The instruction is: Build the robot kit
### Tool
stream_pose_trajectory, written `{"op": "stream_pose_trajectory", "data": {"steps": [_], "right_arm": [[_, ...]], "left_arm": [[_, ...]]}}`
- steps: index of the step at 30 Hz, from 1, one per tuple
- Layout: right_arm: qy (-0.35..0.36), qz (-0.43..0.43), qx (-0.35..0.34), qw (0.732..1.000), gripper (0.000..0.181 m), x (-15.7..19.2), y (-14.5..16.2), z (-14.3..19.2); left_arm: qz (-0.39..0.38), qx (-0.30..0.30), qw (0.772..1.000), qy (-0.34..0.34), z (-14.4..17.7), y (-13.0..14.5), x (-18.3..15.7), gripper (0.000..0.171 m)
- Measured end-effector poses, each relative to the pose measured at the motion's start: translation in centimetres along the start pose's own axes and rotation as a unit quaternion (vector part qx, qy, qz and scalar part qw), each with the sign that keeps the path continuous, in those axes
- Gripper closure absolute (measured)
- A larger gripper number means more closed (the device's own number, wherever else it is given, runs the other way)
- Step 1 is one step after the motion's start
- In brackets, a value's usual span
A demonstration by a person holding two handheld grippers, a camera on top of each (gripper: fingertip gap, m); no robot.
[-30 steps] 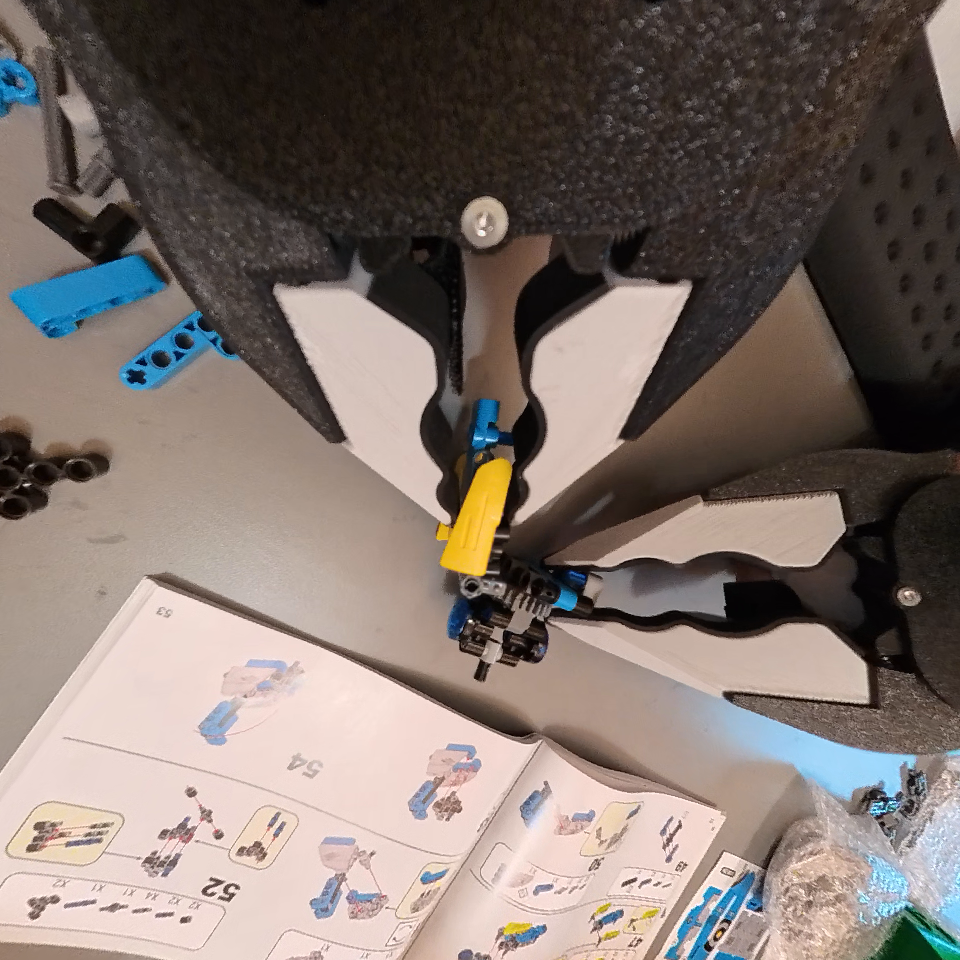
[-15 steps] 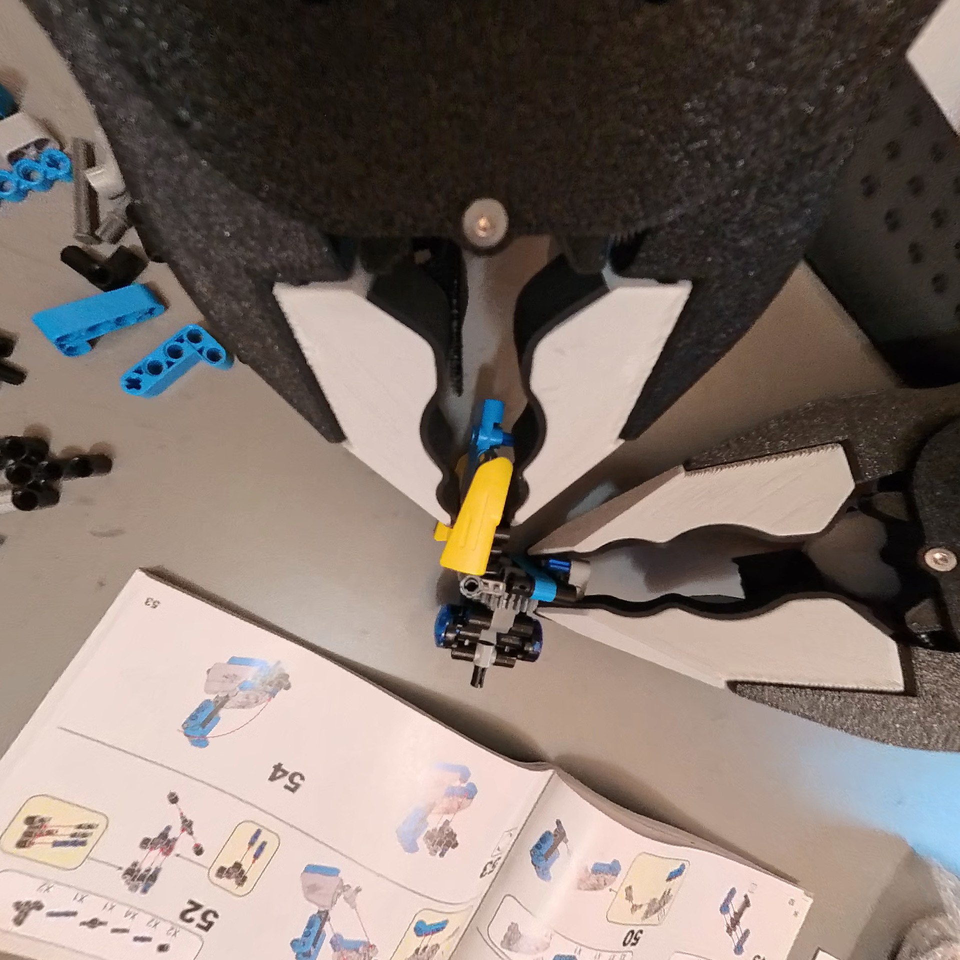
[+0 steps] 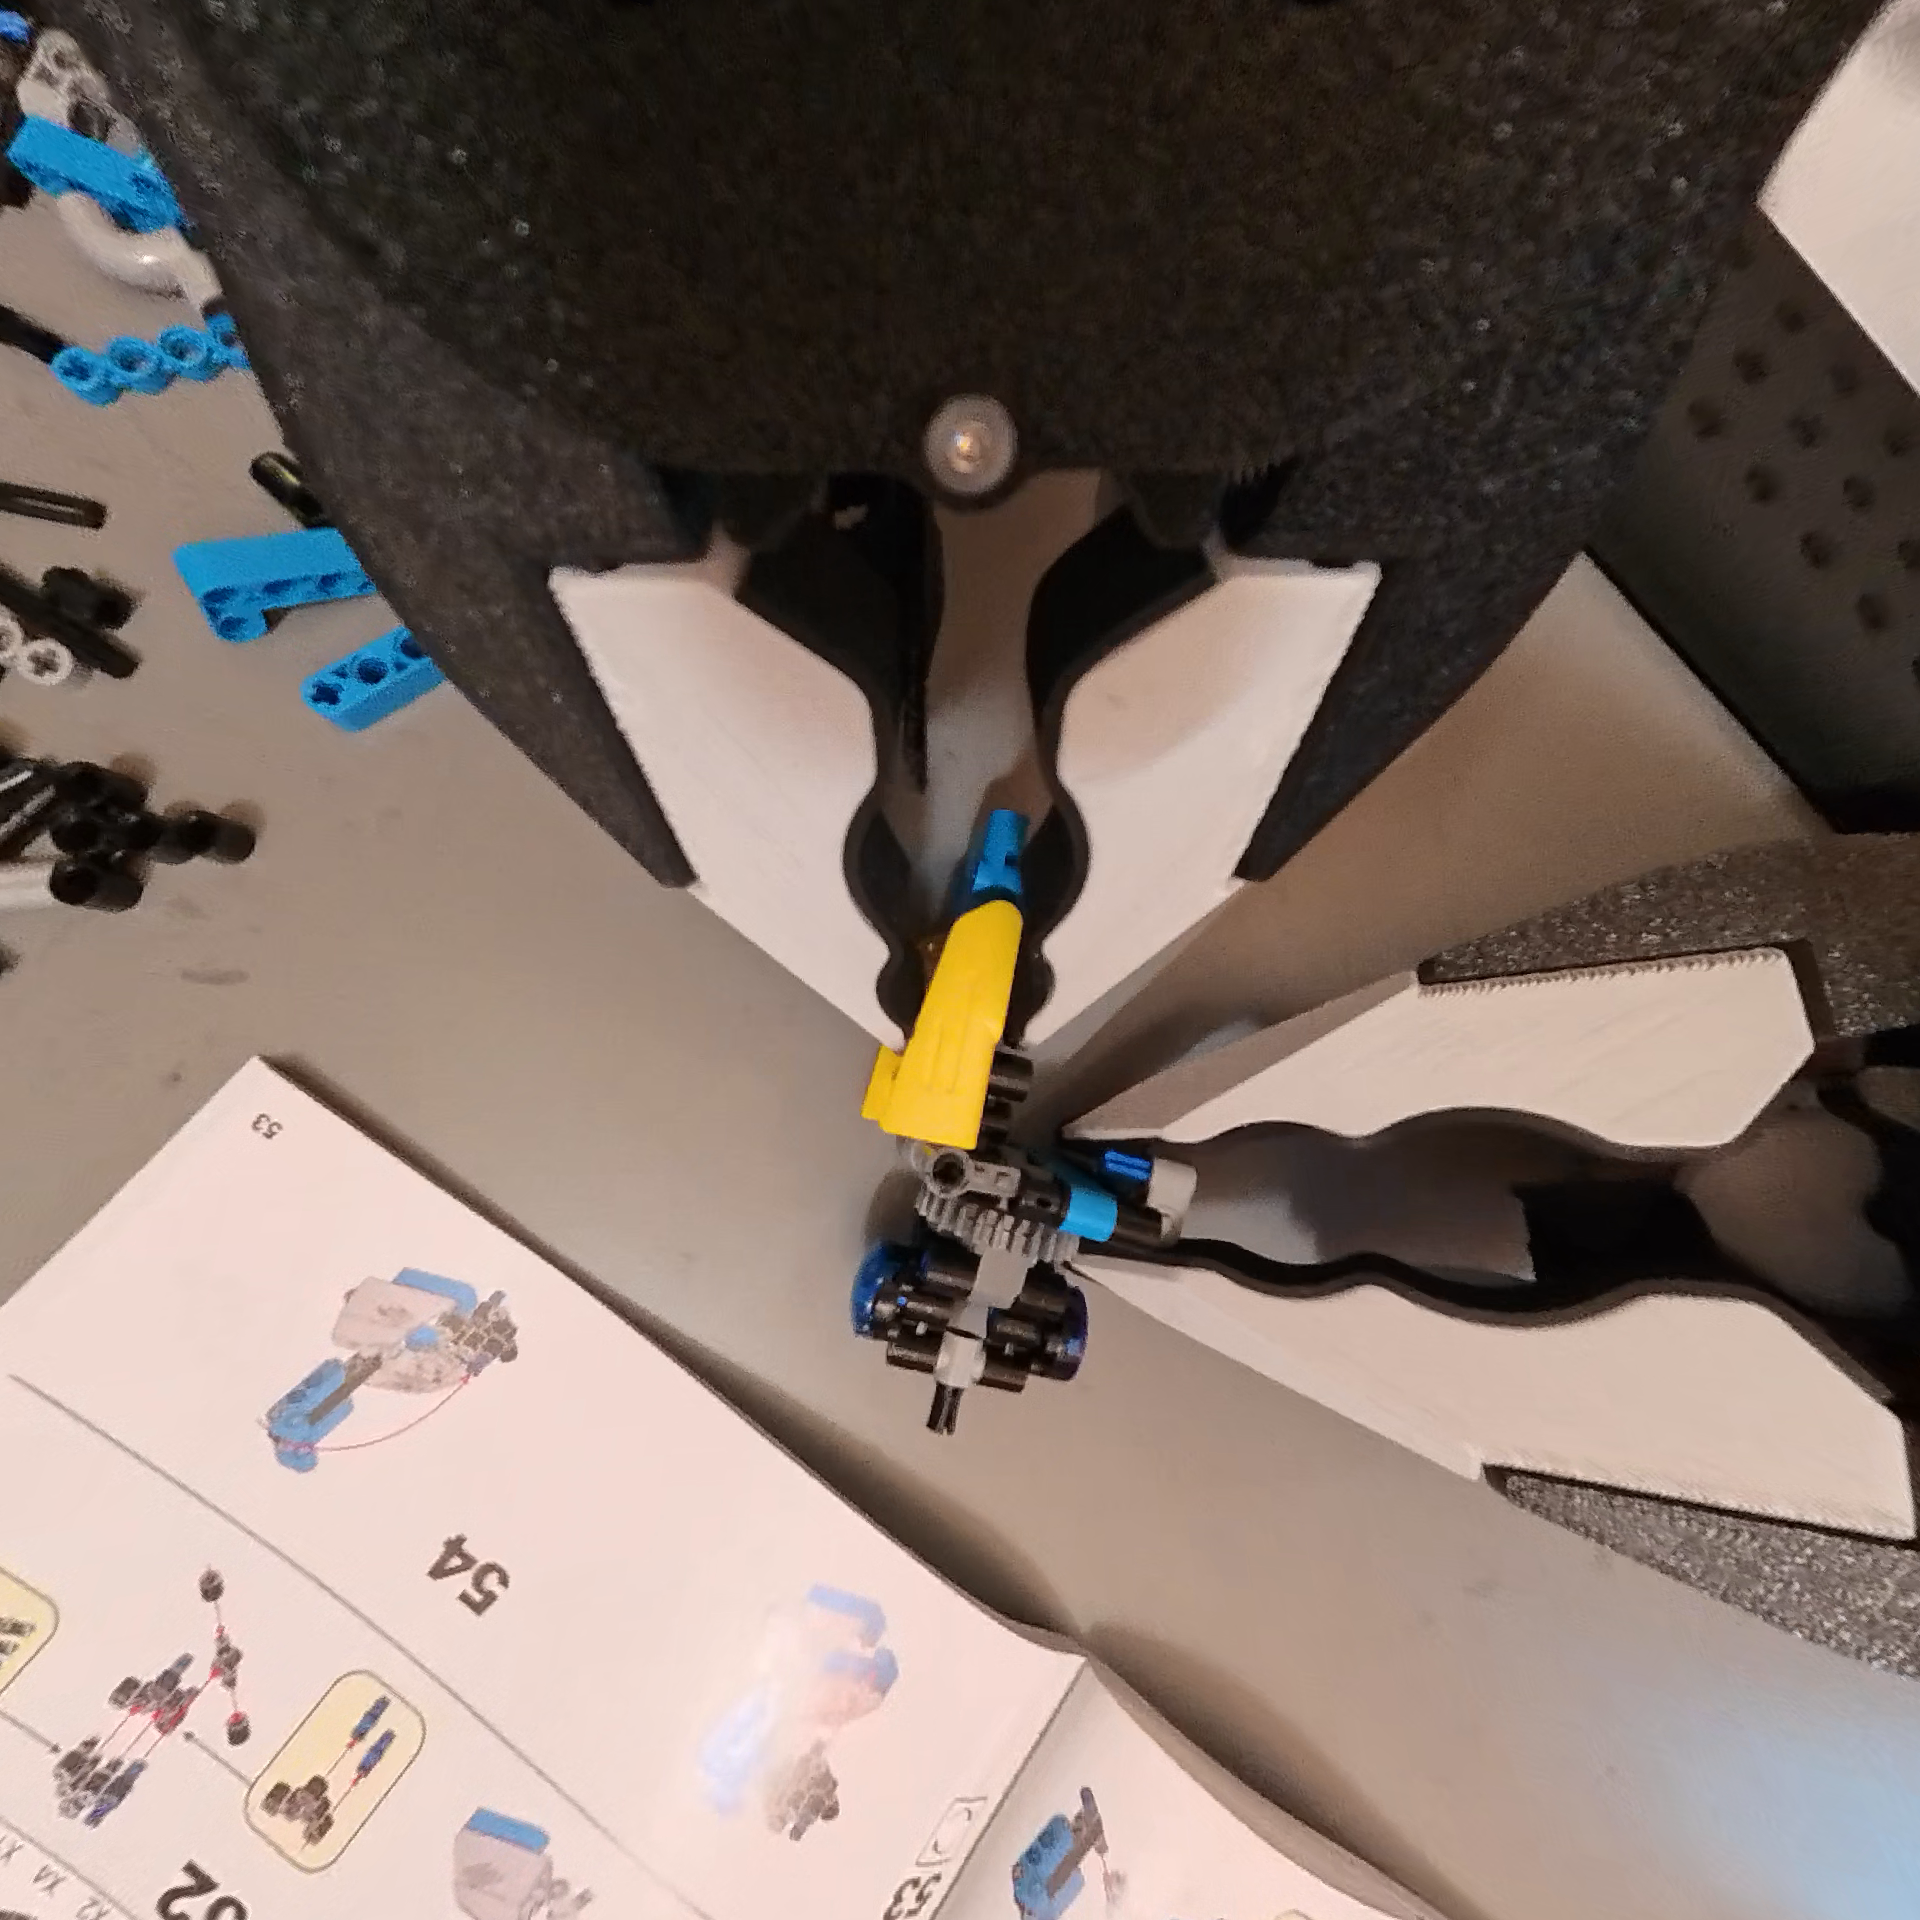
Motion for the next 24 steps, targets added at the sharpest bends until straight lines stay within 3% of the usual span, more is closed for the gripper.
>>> {"op": "stream_pose_trajectory", "data": {"steps": [12, 24], "right_arm": [[-0.053, -0.018, -0.051, 0.997, 0.146, -0.6, 0.0, 0.3], [-0.026, 0.003, -0.101, 0.995, 0.16, -0.8, -1.1, 1.3]], "left_arm": [[-0.02, -0.002, 1.0, -0.006, 0.0, 0.0, 0.0, 0.155], [-0.025, -0.003, 1.0, -0.007, 0.0, 0.0, 0.0, 0.155]]}}
Point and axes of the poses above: each gripper's, where its closed fingertips meet, z back along the fingers, y out of its underside, x = y × z across the jaws, the point moved 2 cm from there along z, back along the fingers, and after that the axes turned 6 degrees about -y, right-handed, at the moved point
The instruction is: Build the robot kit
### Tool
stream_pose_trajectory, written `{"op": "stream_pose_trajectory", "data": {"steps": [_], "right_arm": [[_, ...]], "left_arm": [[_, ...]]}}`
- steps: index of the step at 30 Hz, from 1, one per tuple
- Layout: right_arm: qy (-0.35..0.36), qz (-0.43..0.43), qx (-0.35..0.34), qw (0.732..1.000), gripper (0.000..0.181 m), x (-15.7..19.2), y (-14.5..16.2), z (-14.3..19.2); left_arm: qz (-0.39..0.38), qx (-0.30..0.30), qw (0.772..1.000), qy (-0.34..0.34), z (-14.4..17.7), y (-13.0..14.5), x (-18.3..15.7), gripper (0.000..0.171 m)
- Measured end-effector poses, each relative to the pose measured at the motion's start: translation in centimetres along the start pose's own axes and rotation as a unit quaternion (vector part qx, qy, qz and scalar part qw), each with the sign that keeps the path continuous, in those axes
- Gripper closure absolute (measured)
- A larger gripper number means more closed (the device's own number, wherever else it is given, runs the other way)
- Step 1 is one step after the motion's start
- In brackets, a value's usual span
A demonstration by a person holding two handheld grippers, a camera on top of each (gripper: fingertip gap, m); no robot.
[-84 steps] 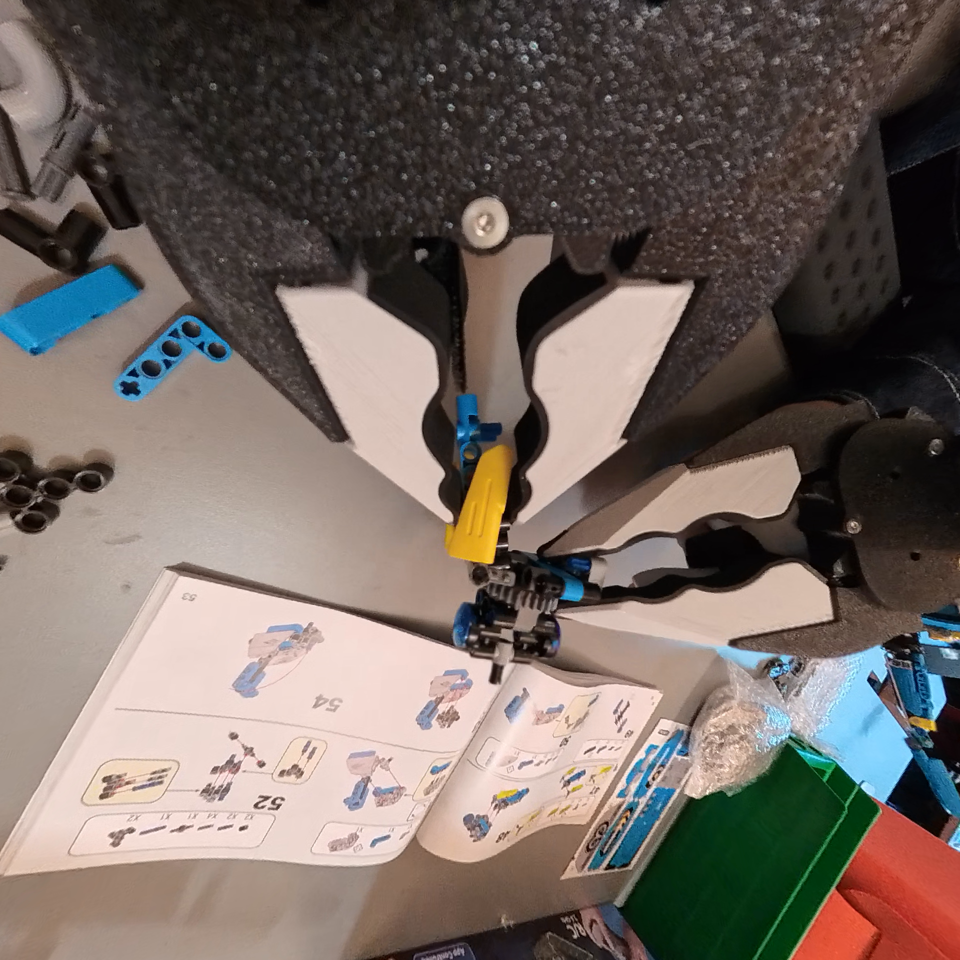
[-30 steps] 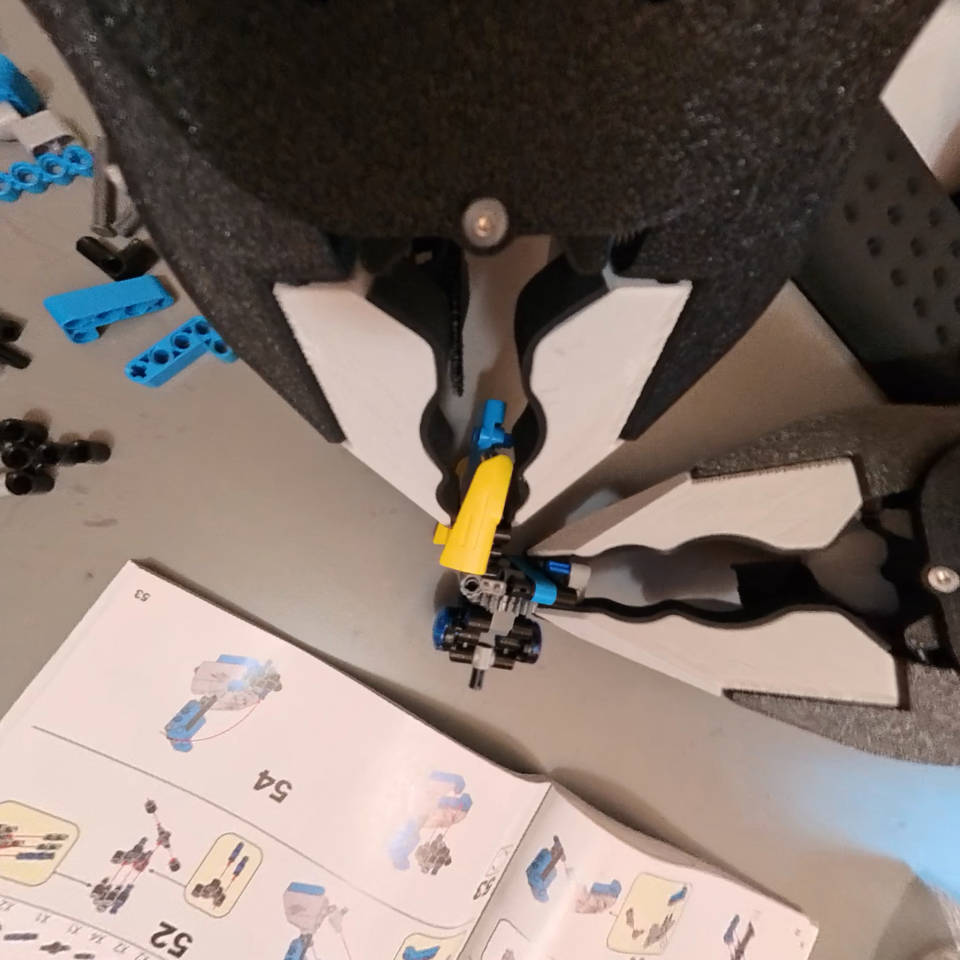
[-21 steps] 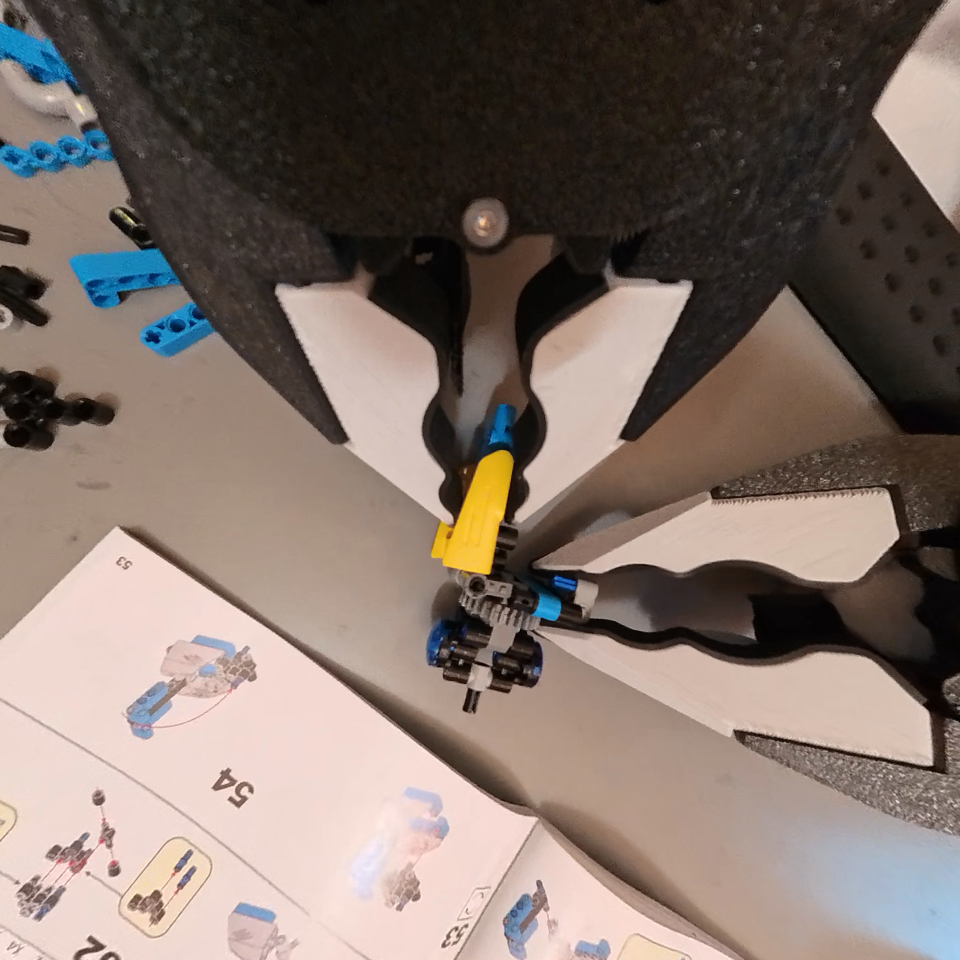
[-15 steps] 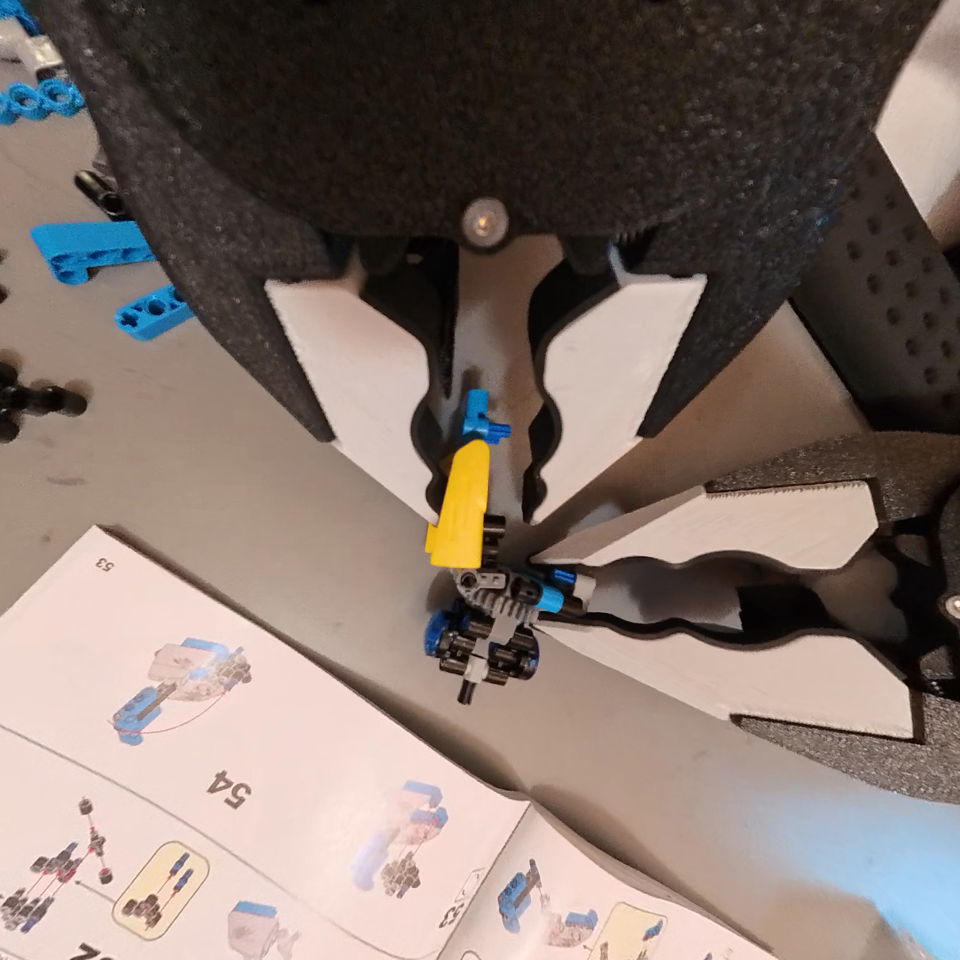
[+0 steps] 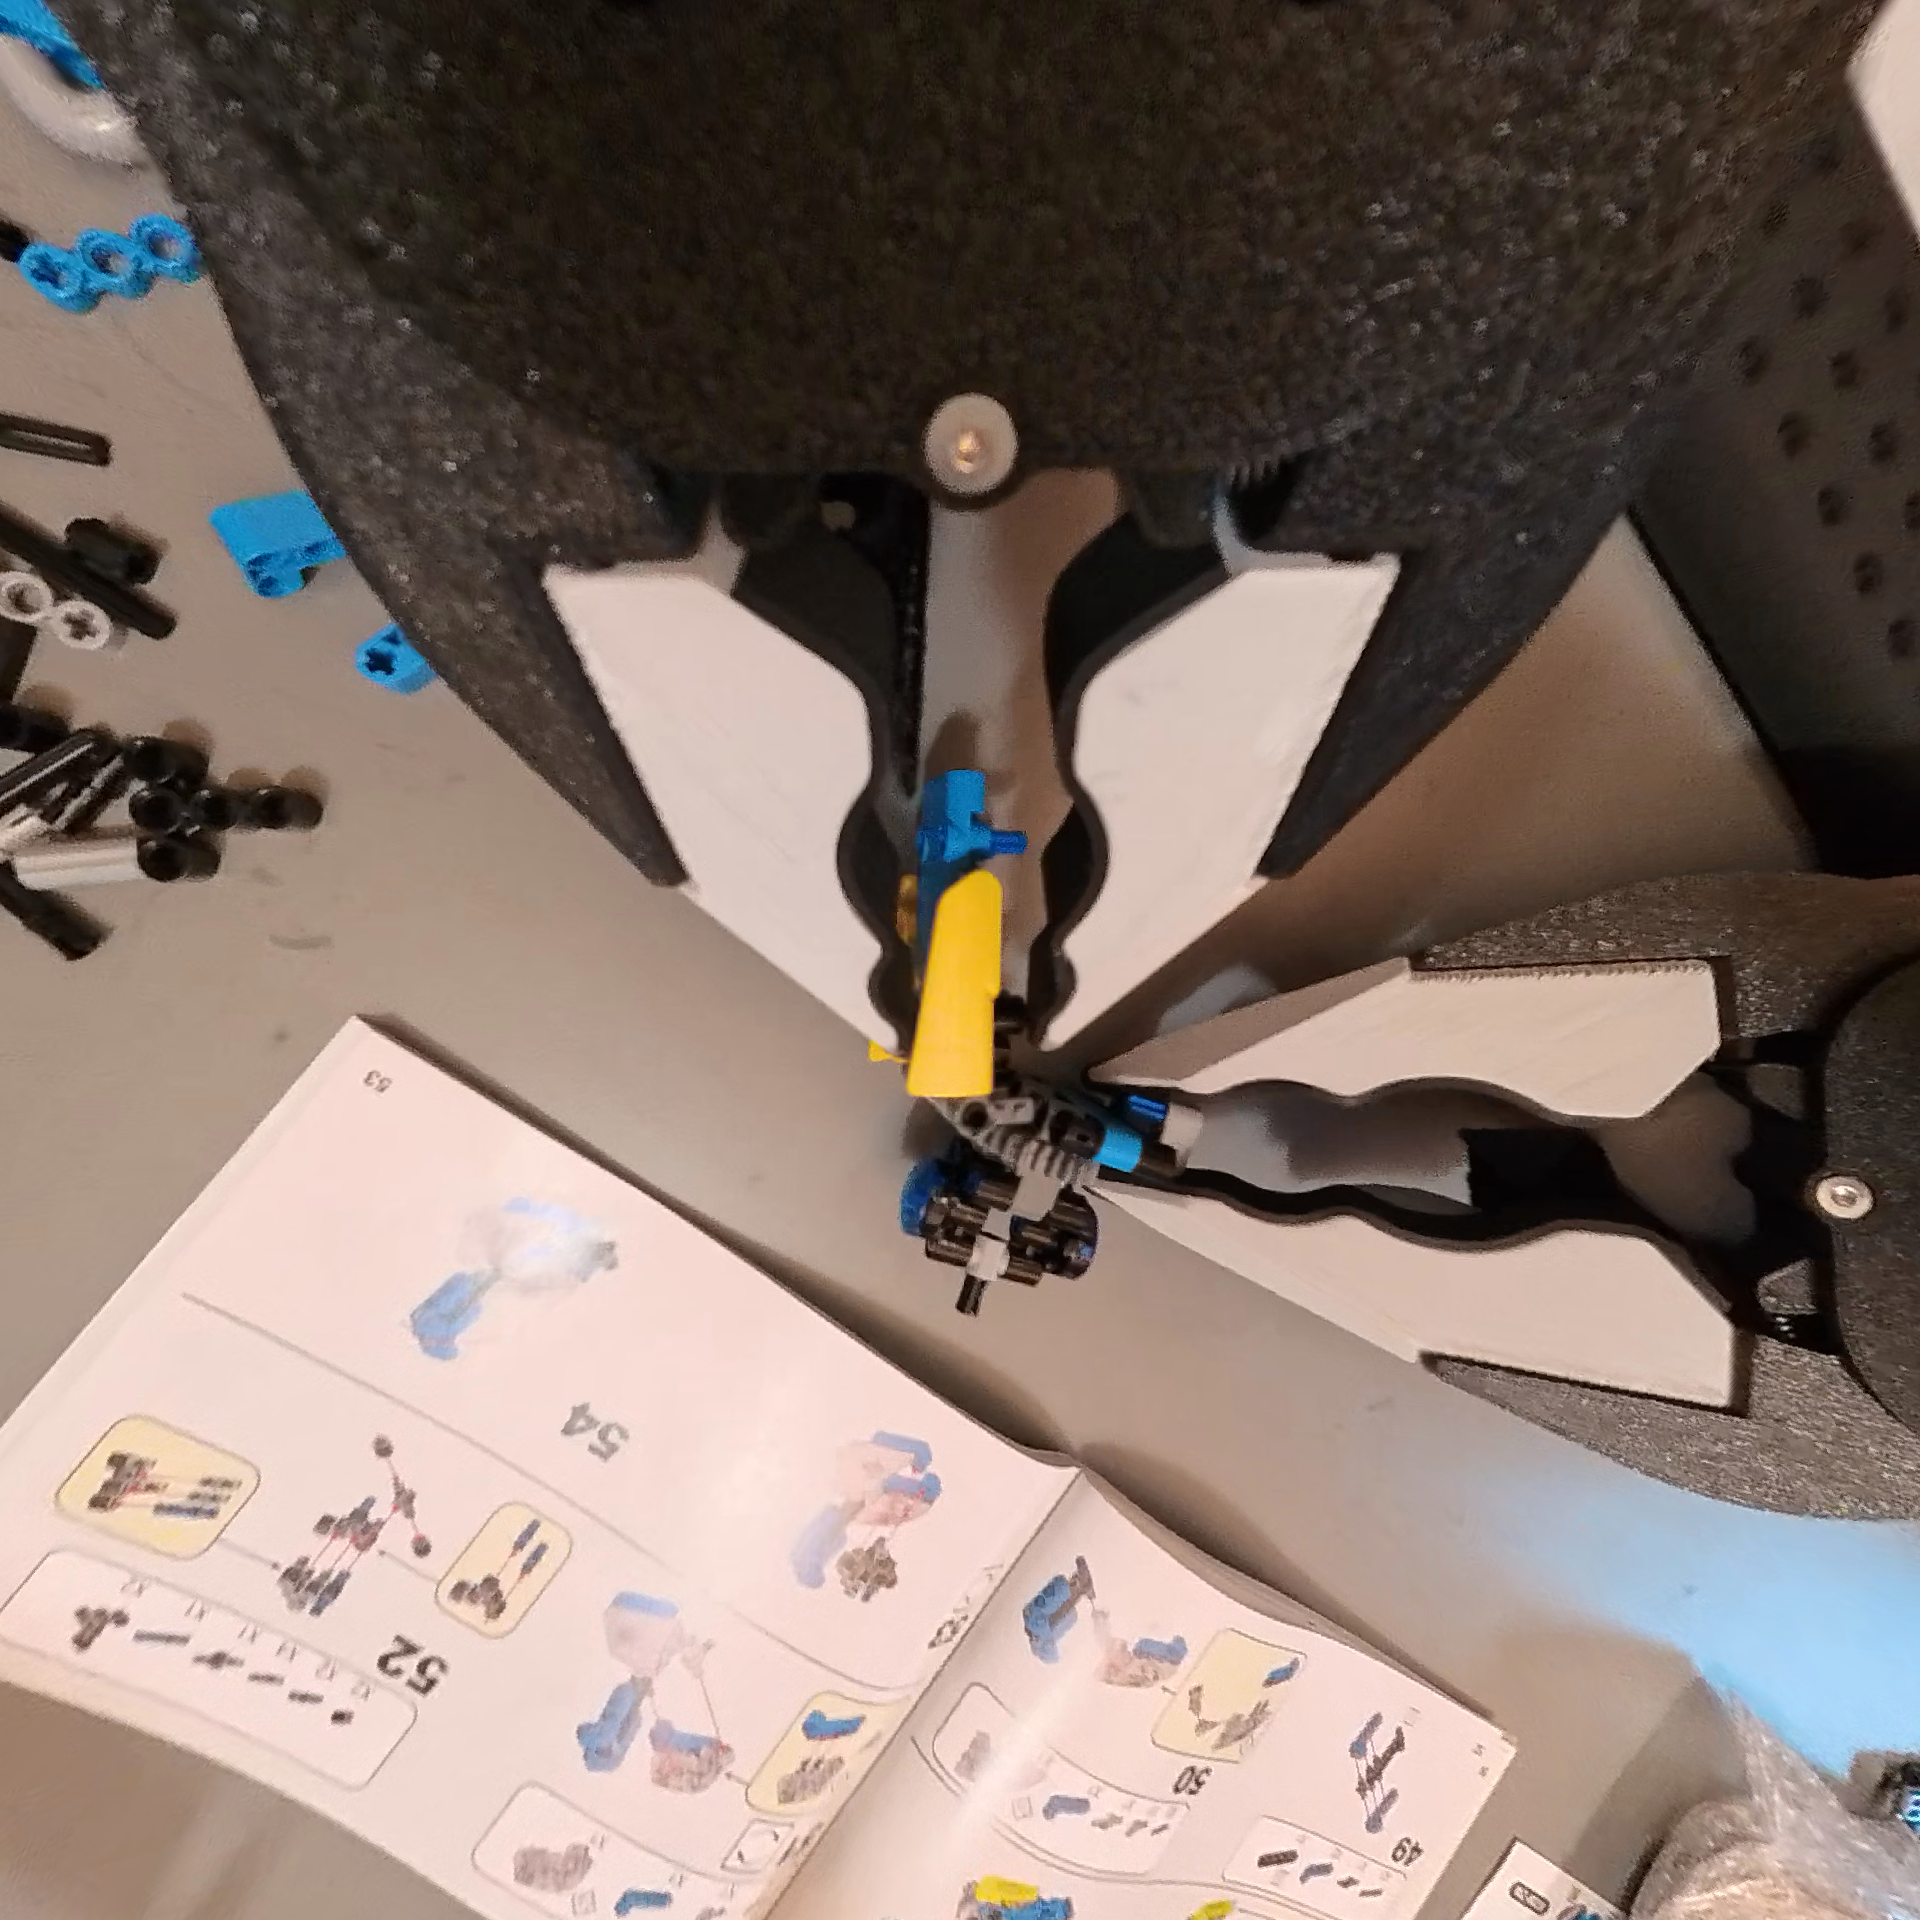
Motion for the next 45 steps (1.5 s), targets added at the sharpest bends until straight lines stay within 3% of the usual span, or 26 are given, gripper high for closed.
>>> {"op": "stream_pose_trajectory", "data": {"steps": [7, 11, 22, 27, 34, 41, 45], "right_arm": [[0.035, 0.033, -0.002, 0.999, 0.168, -0.21, -0.3, -0.38], [-0.011, -0.044, -0.017, 0.999, 0.169, 0.34, -0.21, -0.35], [-0.021, -0.102, -0.026, 0.994, 0.169, 0.35, -0.15, -0.48], [-0.063, -0.173, -0.049, 0.982, 0.169, 0.09, -0.44, -0.66], [-0.024, -0.143, -0.05, 0.988, 0.169, 0.22, -0.6, -0.79], [-0.084, -0.207, -0.088, 0.971, 0.169, -0.06, -0.61, -0.79], [-0.084, -0.205, -0.096, 0.97, 0.169, -0.06, -0.68, -0.91]], "left_arm": [[0.001, 0.0, 1.0, 0.0, 0.01, -0.02, 0.0, 0.155], [-0.004, 0.0, 1.0, -0.005, 0.02, -0.01, 0.01, 0.155], [-0.009, -0.001, 1.0, -0.009, -0.01, -0.04, -0.06, 0.155], [-0.004, 0.001, 1.0, -0.01, -0.05, -0.06, -0.06, 0.155], [0.004, 0.002, 1.0, -0.01, -0.03, -0.04, -0.01, 0.155], [0.02, 0.004, 1.0, -0.006, 0.01, 0.04, 0.19, 0.155], [0.026, 0.005, 1.0, -0.005, 0.02, 0.06, 0.27, 0.155]]}}
Point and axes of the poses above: each gripper's, where its closed fingertips meet, z back along the fingers, y out of its underside, x = y × z across the jaws, the point moved 2 cm from there along z, back along the fingers, and after that the axes turned 6 degrees about -y, right-handed, at the moved point
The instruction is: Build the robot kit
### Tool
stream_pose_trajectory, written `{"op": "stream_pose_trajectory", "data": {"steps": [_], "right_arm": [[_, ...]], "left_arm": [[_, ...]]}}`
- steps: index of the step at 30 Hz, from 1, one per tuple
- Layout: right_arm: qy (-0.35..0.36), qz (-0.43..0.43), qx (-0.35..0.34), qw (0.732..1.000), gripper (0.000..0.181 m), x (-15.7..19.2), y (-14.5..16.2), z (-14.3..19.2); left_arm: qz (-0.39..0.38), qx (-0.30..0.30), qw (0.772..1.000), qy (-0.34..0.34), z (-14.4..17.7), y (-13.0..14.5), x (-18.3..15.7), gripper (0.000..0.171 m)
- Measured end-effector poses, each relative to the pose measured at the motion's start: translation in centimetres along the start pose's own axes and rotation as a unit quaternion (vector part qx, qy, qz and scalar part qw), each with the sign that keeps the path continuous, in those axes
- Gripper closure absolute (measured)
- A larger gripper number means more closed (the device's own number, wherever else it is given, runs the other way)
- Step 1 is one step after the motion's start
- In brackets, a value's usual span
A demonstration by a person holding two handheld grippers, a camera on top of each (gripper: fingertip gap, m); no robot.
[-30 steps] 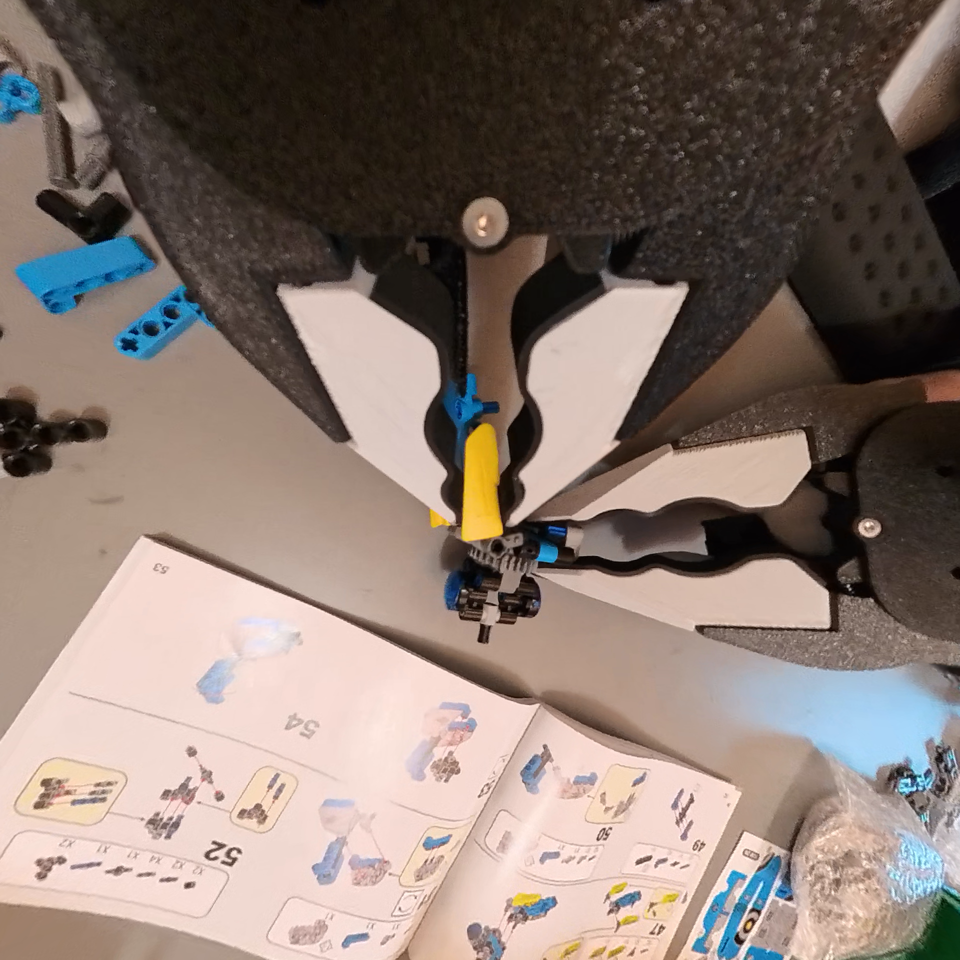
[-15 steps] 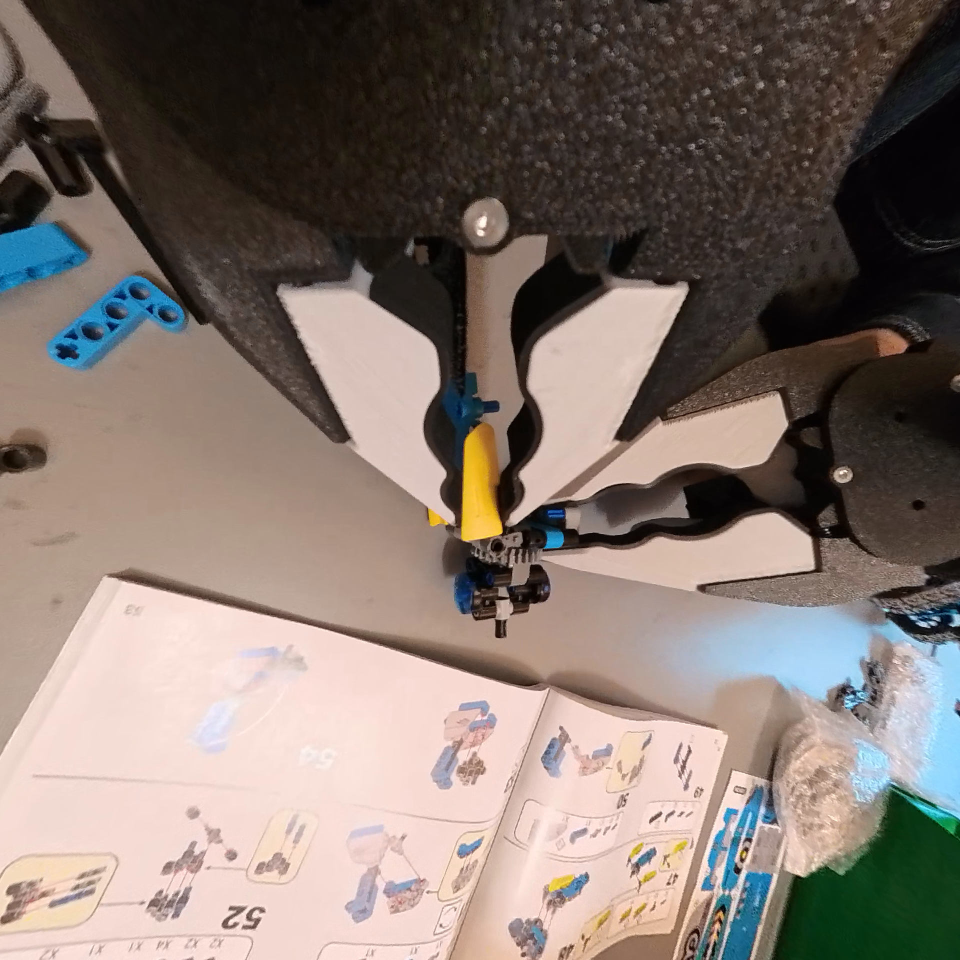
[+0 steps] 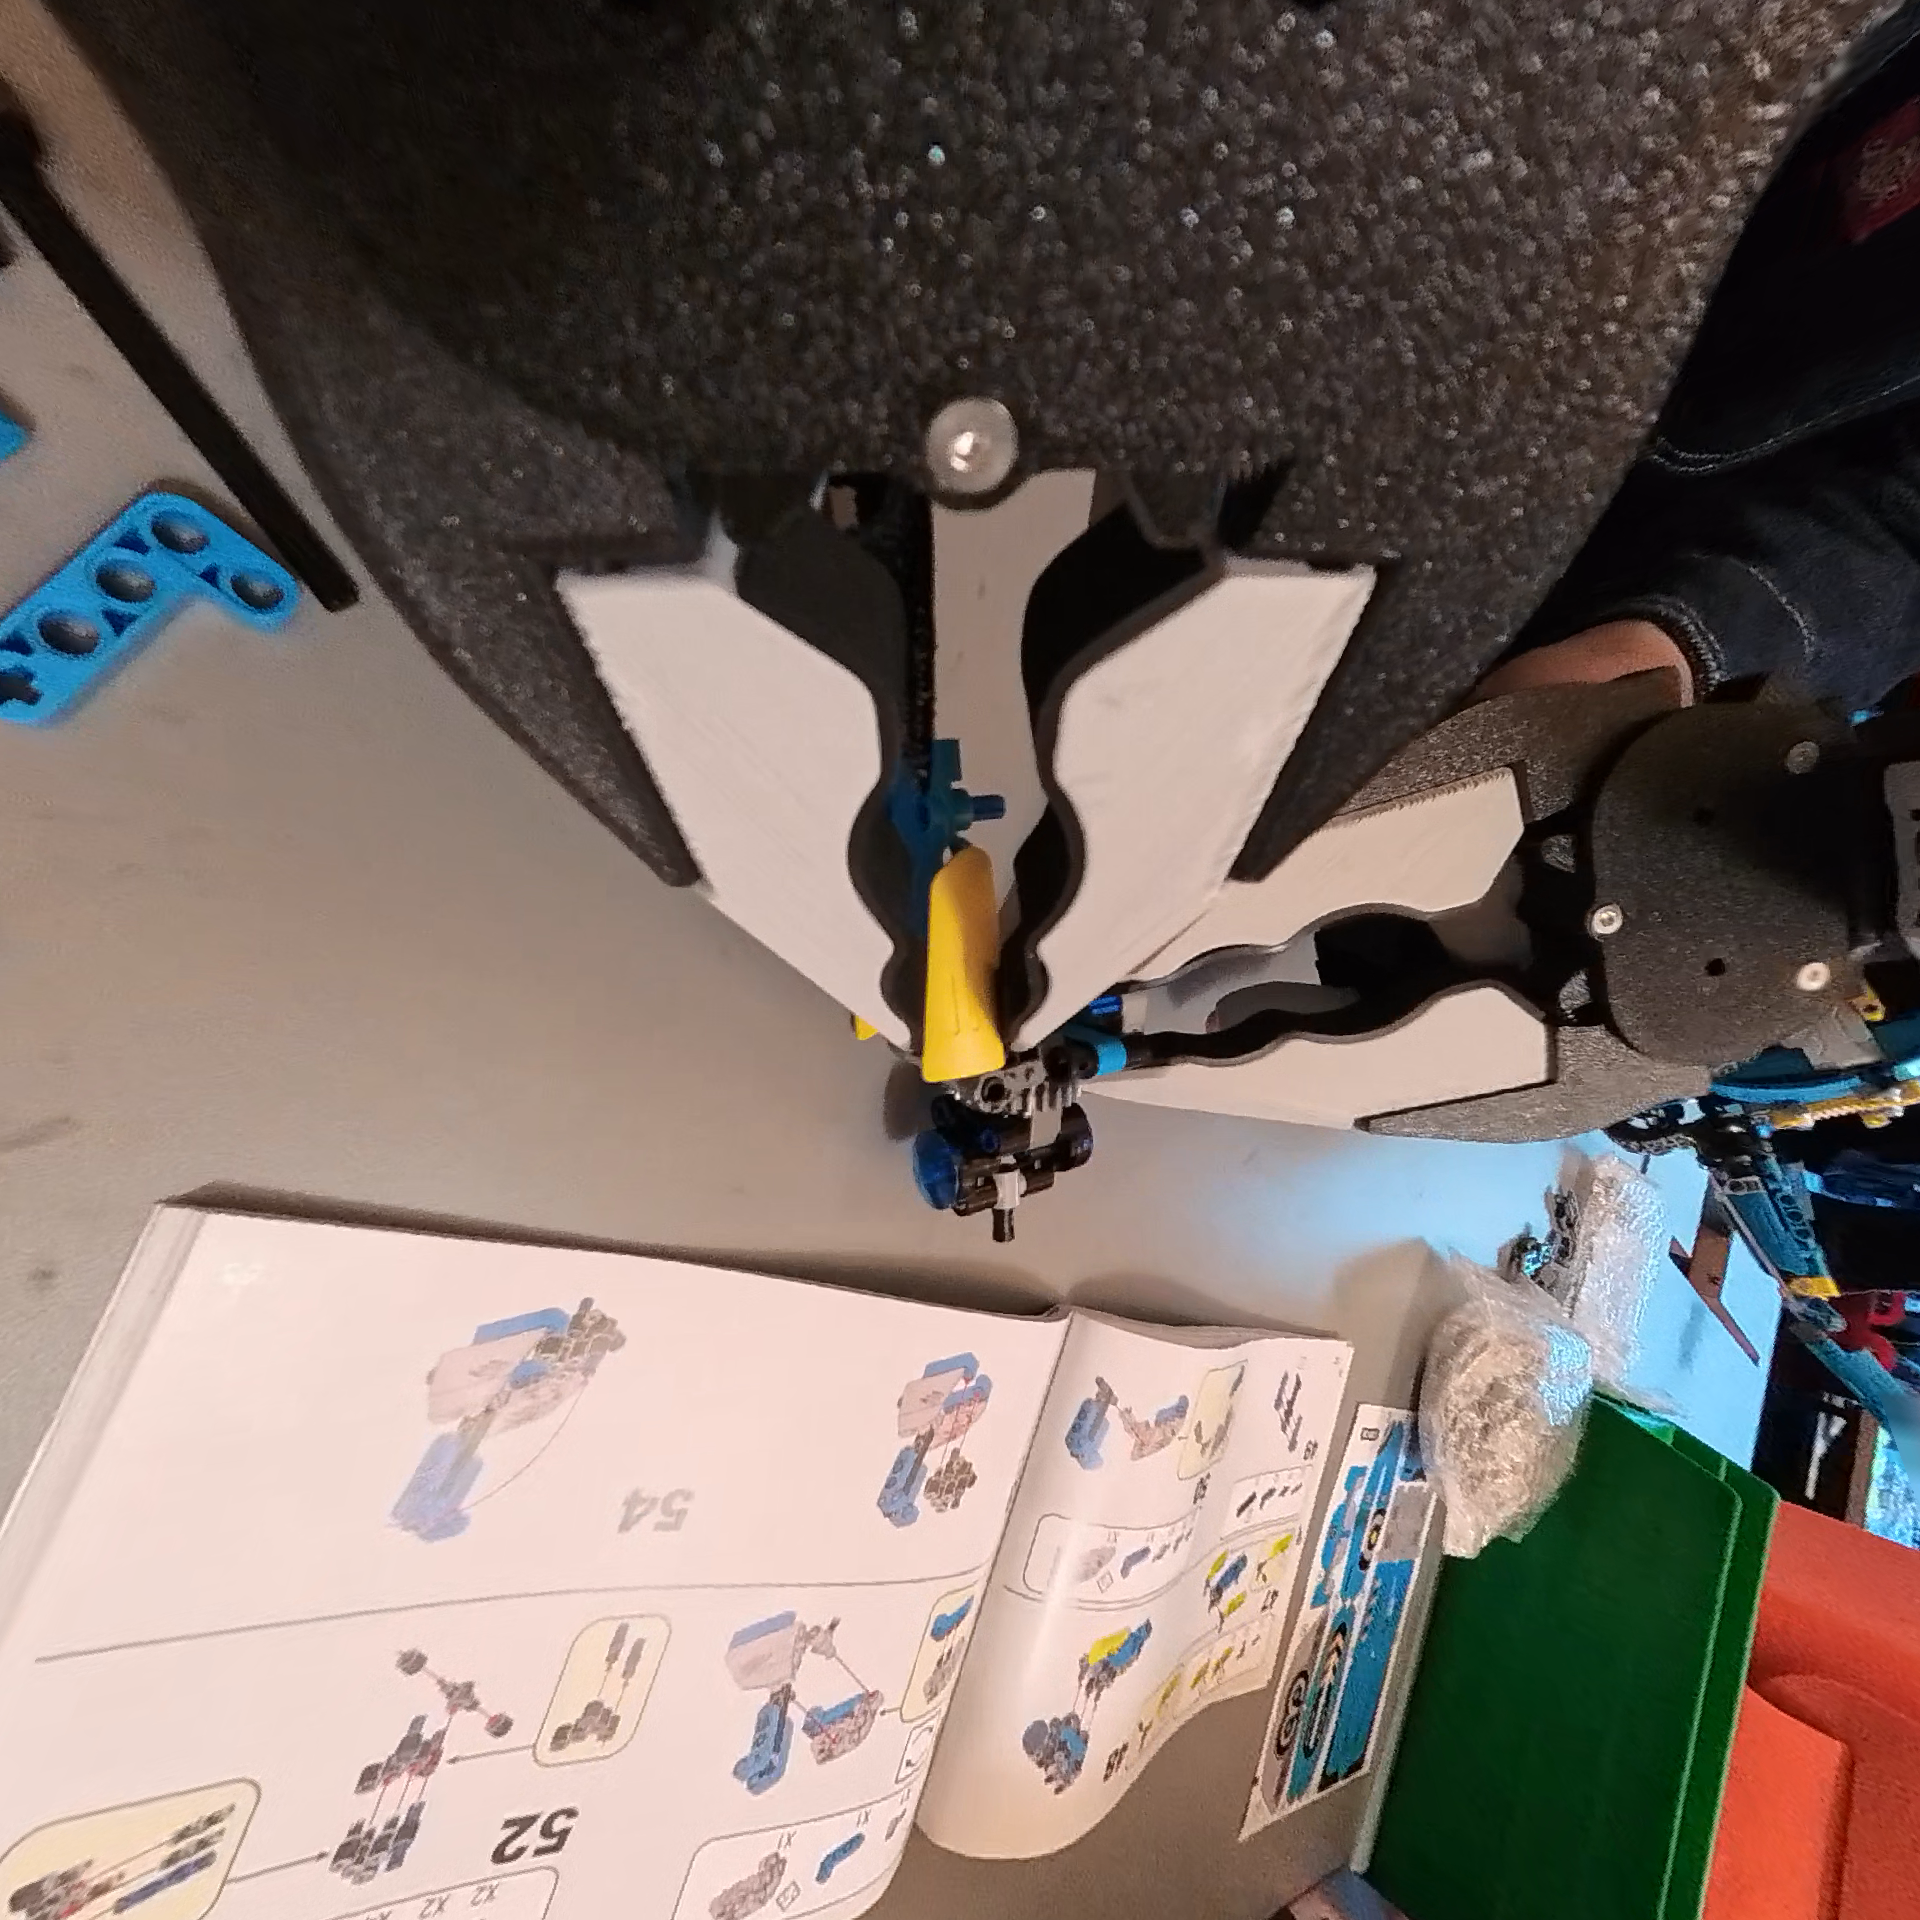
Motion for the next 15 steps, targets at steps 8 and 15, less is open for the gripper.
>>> {"op": "stream_pose_trajectory", "data": {"steps": [8, 15], "right_arm": [[0.032, 0.046, 0.01, 0.998, 0.169, 0.29, 0.16, -0.2], [0.034, 0.055, 0.02, 0.998, 0.169, 0.38, 0.22, -0.35]], "left_arm": [[0.0, 0.001, 1.0, -0.002, -0.02, -0.01, 0.01, 0.155], [0.01, 0.003, 1.0, 0.003, -0.06, -0.04, -0.02, 0.156]]}}
Point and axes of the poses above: each gripper's, where its closed fingertips meet, z back along the fingers, y out of its underside, x = y × z across the jaws, the point moved 2 cm from there along z, back along the fingers, and after that the axes turned 6 degrees about -y, right-handed, at the moved point
